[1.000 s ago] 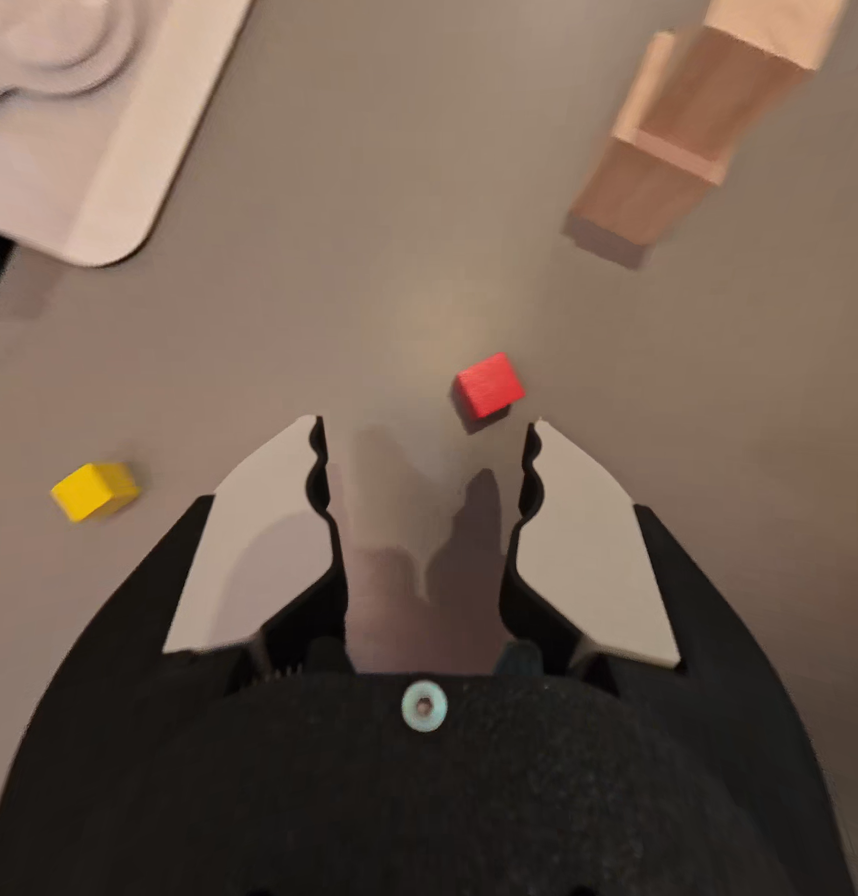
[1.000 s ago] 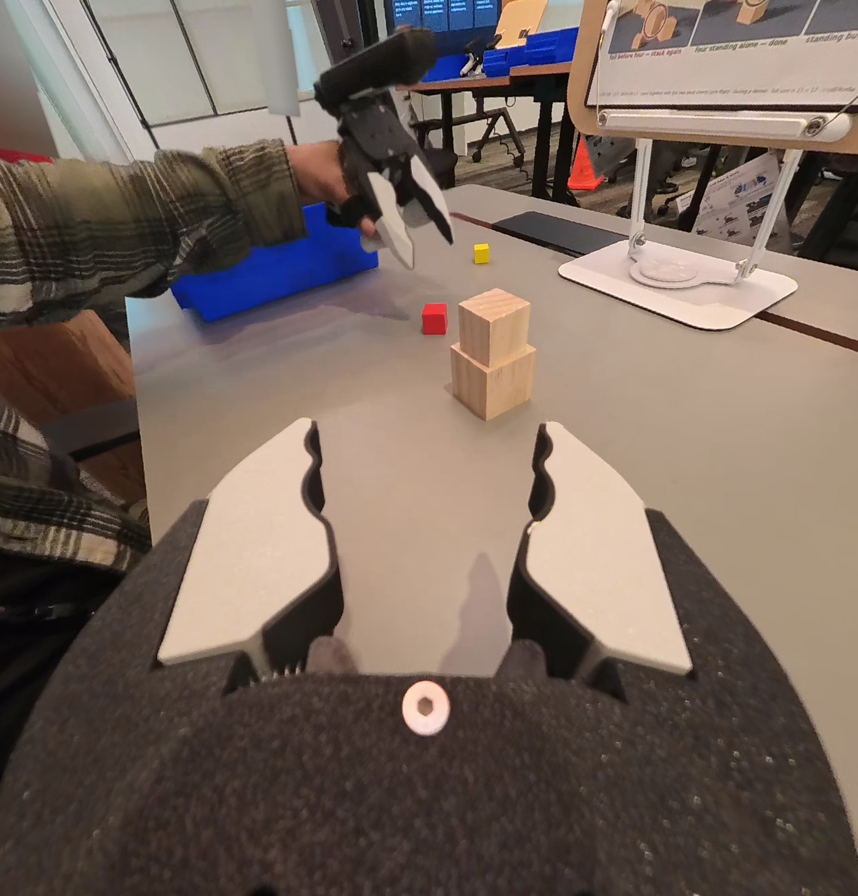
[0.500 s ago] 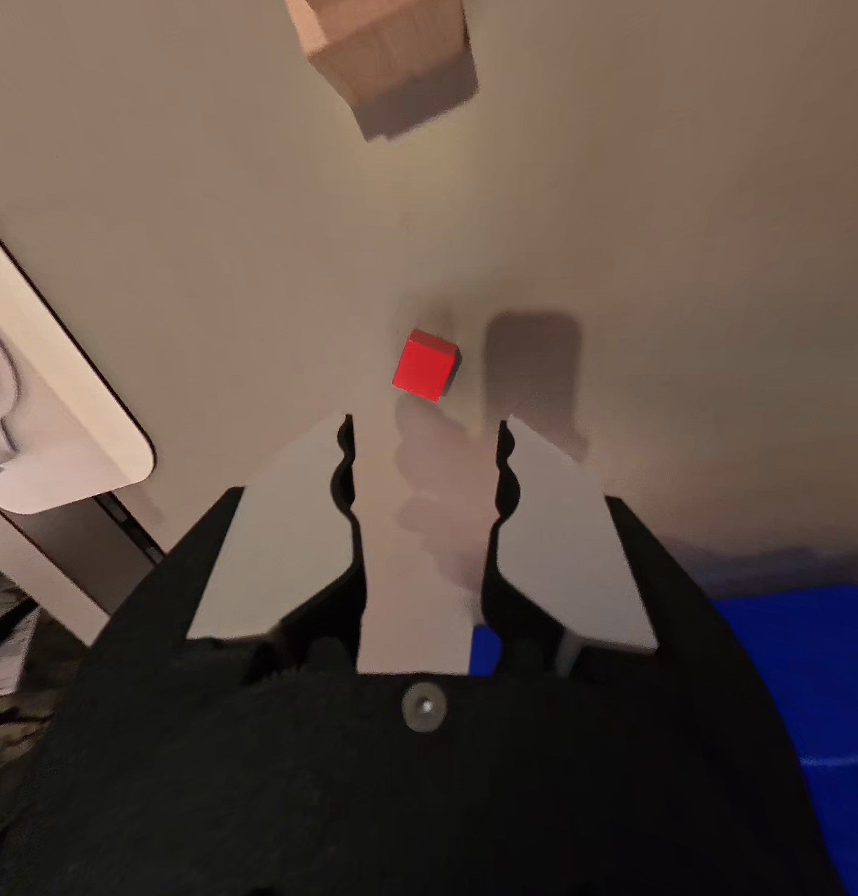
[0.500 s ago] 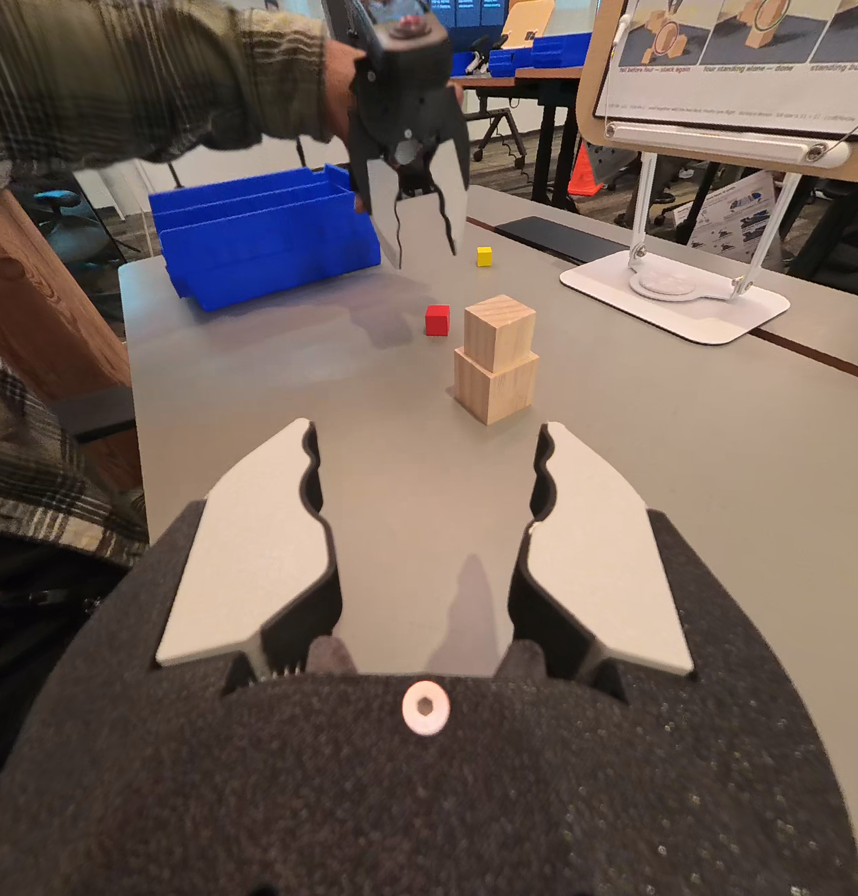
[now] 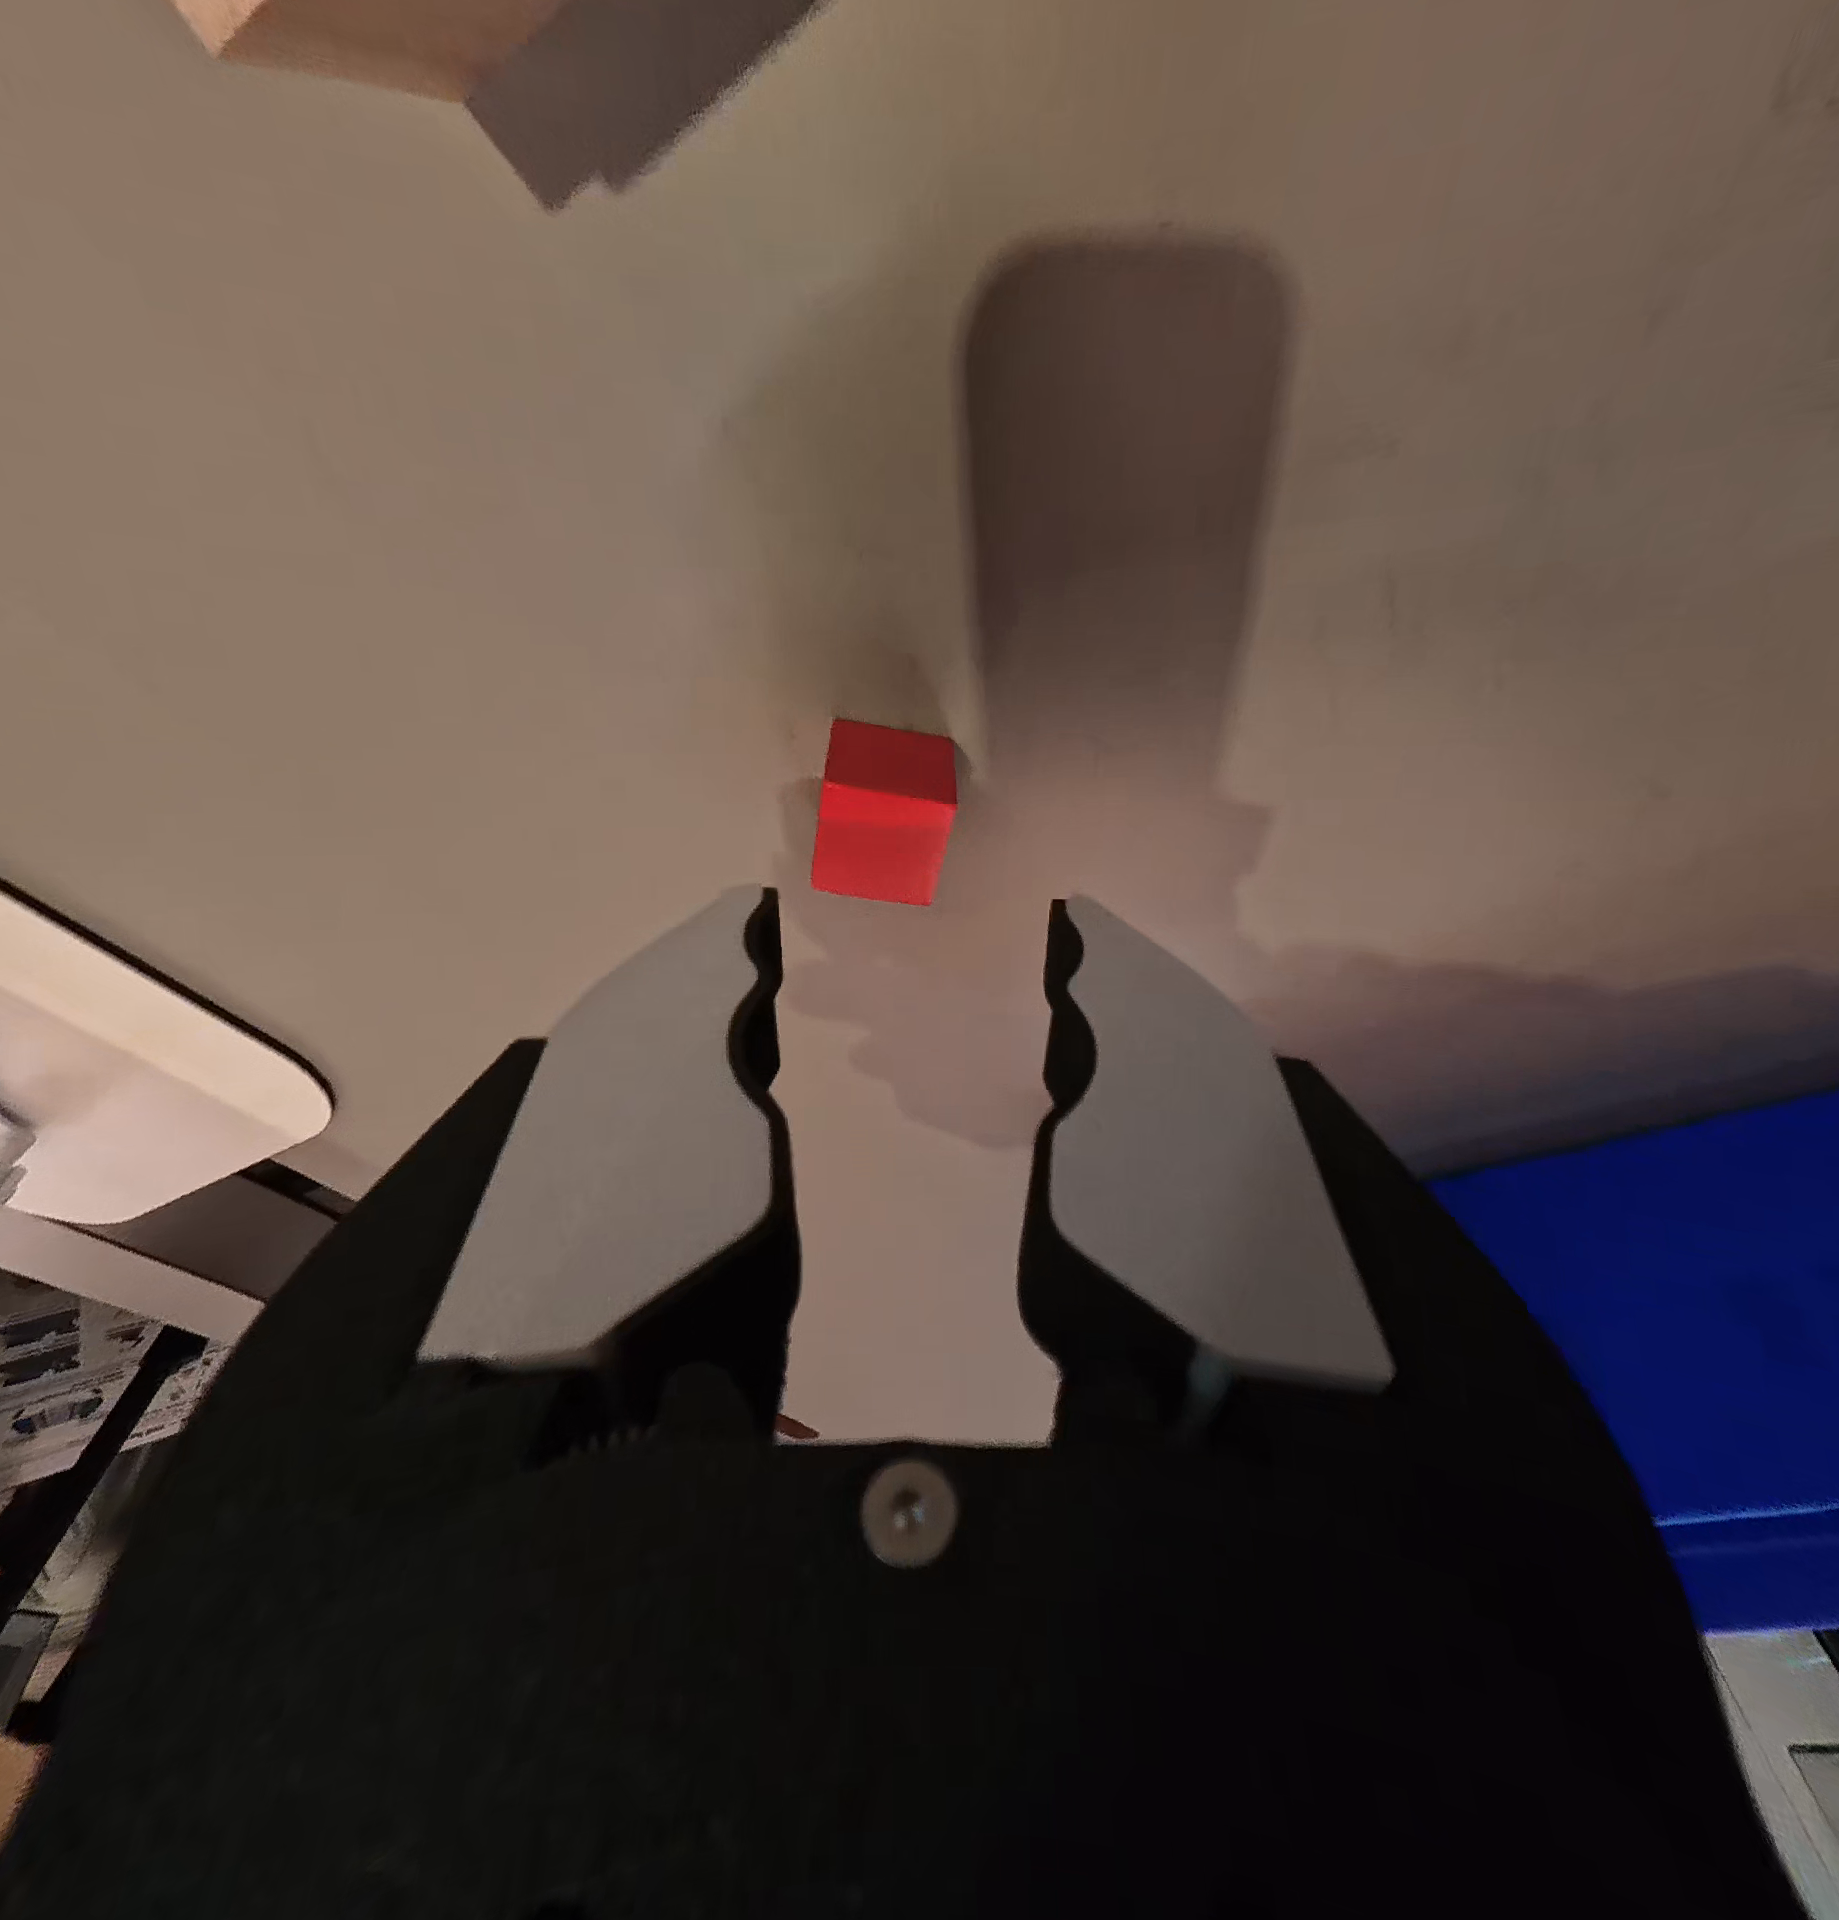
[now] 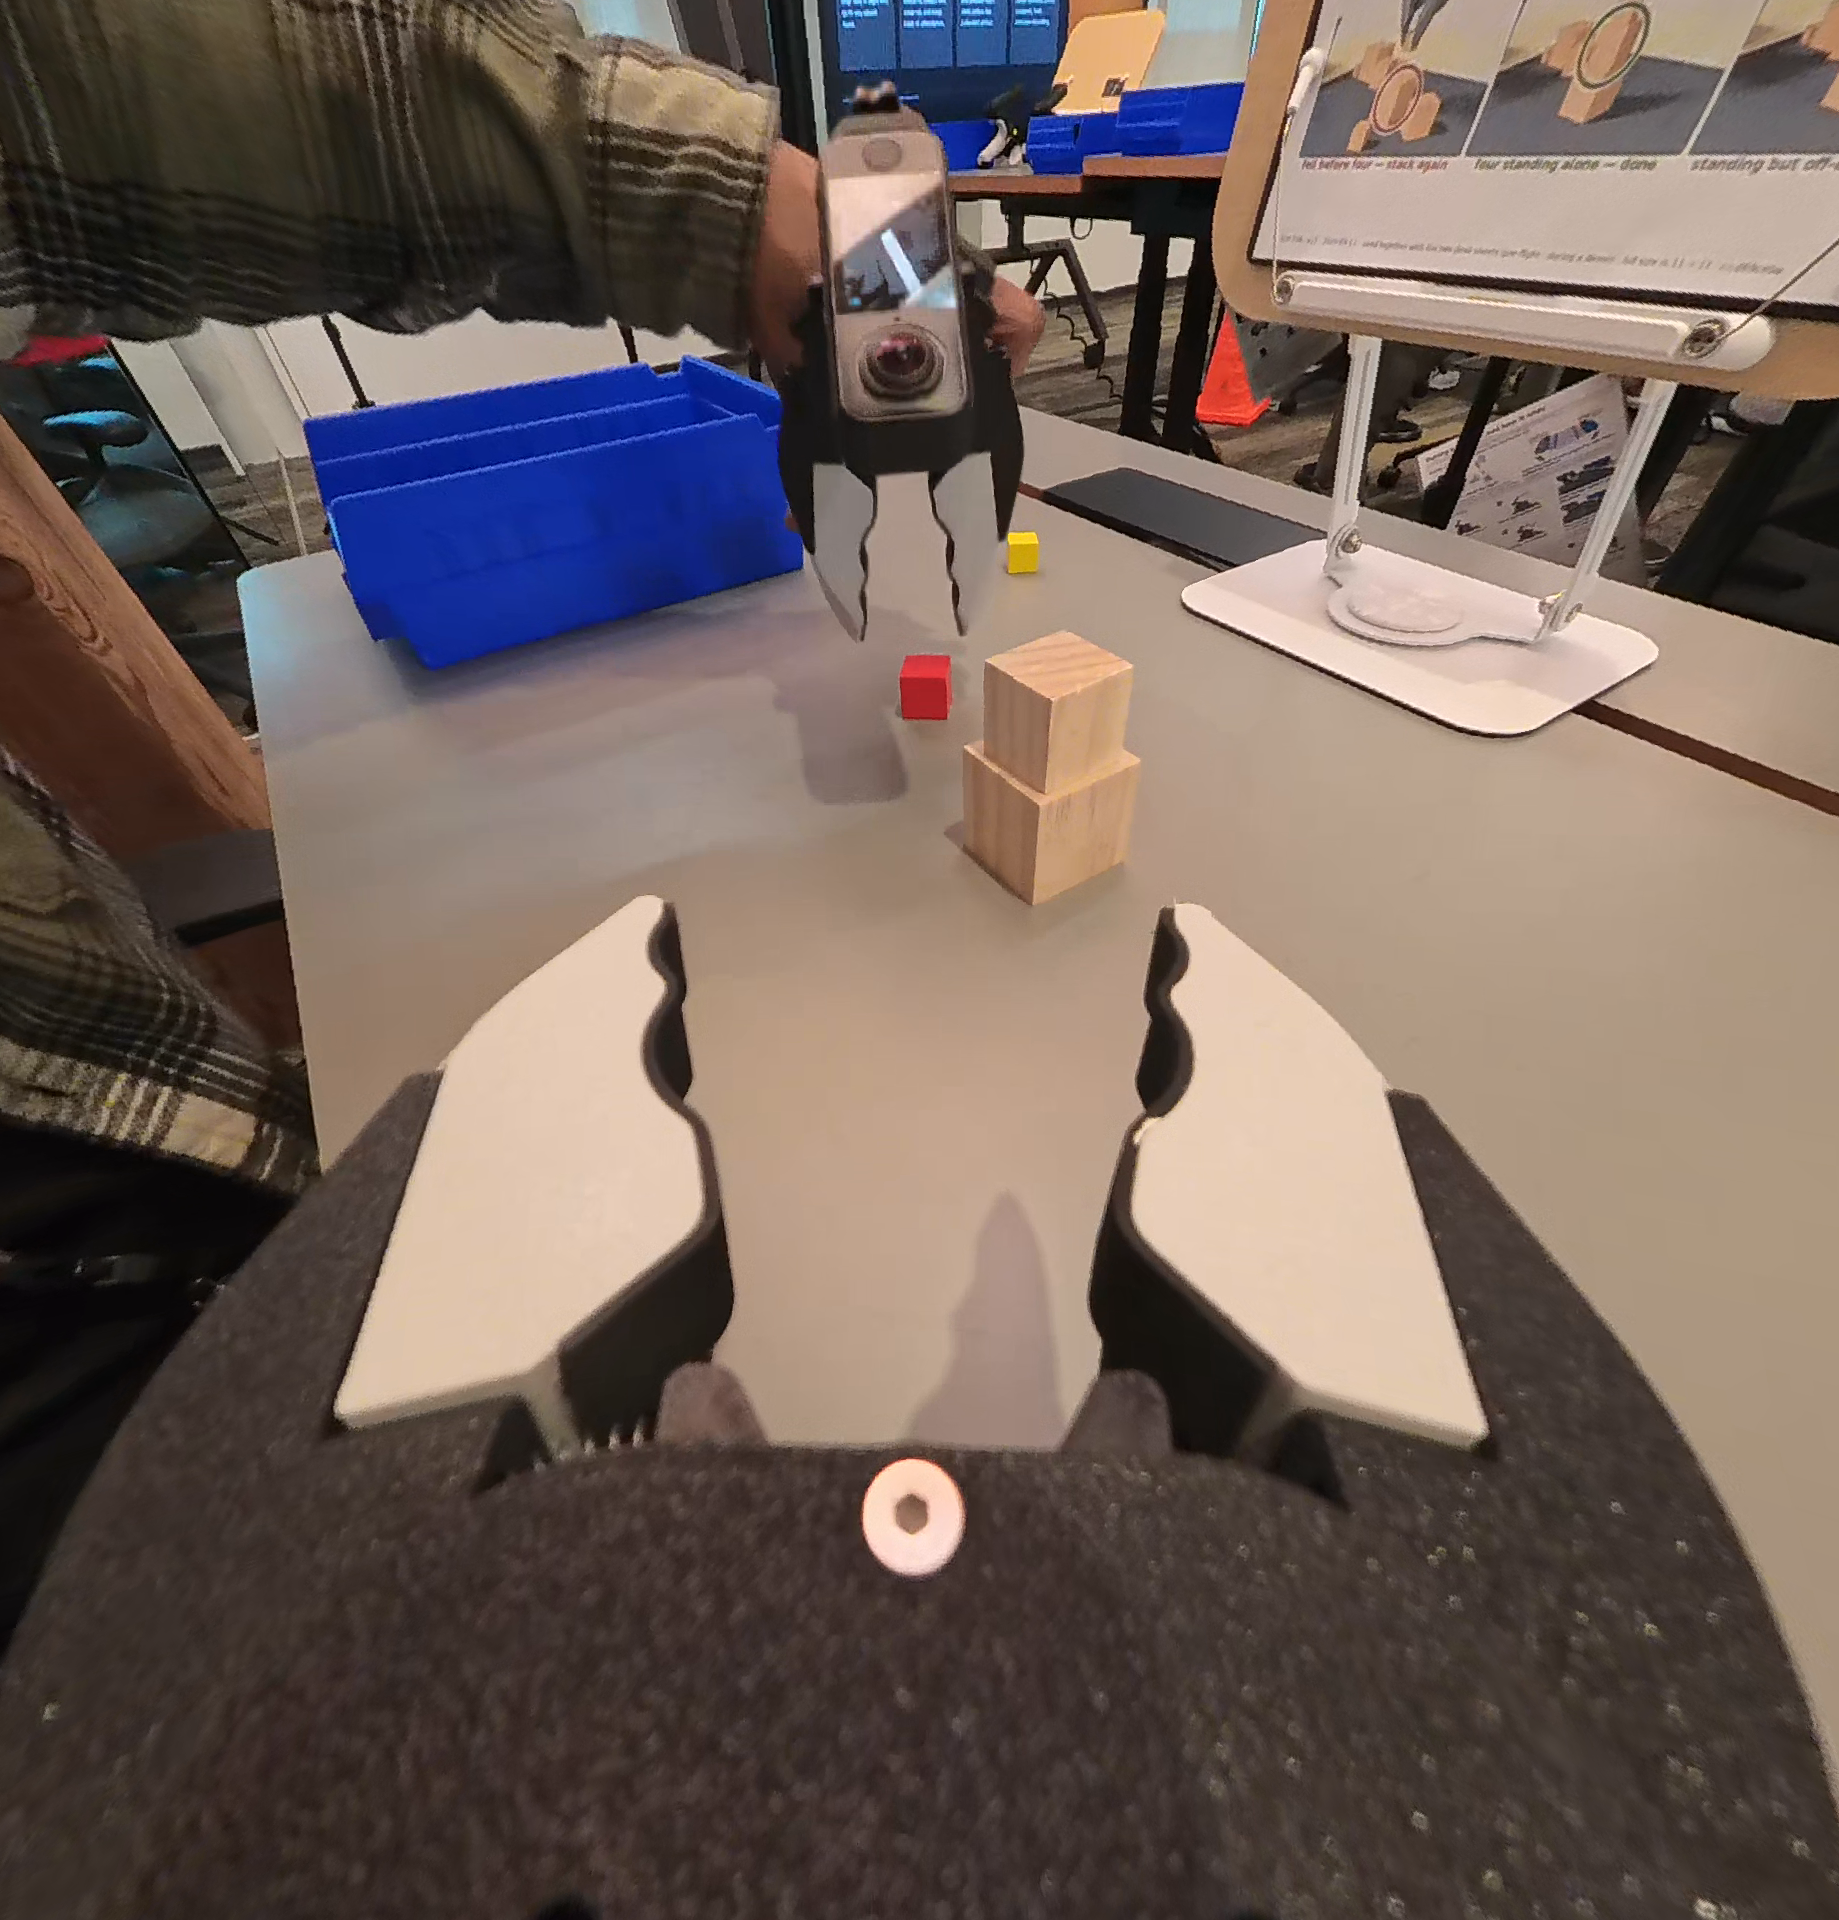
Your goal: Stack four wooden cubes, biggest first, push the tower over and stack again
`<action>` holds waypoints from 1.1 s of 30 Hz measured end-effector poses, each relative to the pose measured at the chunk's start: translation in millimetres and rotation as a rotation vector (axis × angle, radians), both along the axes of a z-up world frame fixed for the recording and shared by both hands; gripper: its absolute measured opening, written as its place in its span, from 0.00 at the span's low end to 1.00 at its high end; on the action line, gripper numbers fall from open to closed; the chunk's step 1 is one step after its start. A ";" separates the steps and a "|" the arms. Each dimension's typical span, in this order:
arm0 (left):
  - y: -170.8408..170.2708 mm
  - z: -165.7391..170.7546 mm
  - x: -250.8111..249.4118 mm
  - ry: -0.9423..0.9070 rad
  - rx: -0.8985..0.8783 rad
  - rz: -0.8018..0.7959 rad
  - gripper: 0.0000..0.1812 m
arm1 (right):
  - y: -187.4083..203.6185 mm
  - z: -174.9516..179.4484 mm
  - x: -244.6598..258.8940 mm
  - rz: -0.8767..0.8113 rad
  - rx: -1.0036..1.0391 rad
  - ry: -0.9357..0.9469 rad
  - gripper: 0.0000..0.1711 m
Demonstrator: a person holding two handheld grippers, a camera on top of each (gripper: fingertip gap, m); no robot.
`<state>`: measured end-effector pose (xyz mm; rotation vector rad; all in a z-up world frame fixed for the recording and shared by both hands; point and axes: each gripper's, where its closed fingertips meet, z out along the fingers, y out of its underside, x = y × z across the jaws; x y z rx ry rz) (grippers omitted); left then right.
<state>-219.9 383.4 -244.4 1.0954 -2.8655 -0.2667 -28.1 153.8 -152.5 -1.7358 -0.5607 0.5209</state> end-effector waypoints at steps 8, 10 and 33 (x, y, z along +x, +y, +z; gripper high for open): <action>-0.6 -11.5 5.3 0.030 -0.005 -0.029 0.23 | 0.6 -1.4 -0.6 0.006 -0.003 0.001 0.50; -0.1 -13.9 5.1 0.031 -0.006 -0.032 0.23 | 0.6 -1.1 0.5 0.004 -0.002 0.005 0.50; -2.4 -29.8 3.3 0.057 -0.072 0.068 0.15 | 0.8 -0.3 4.2 -0.006 -0.001 0.013 0.49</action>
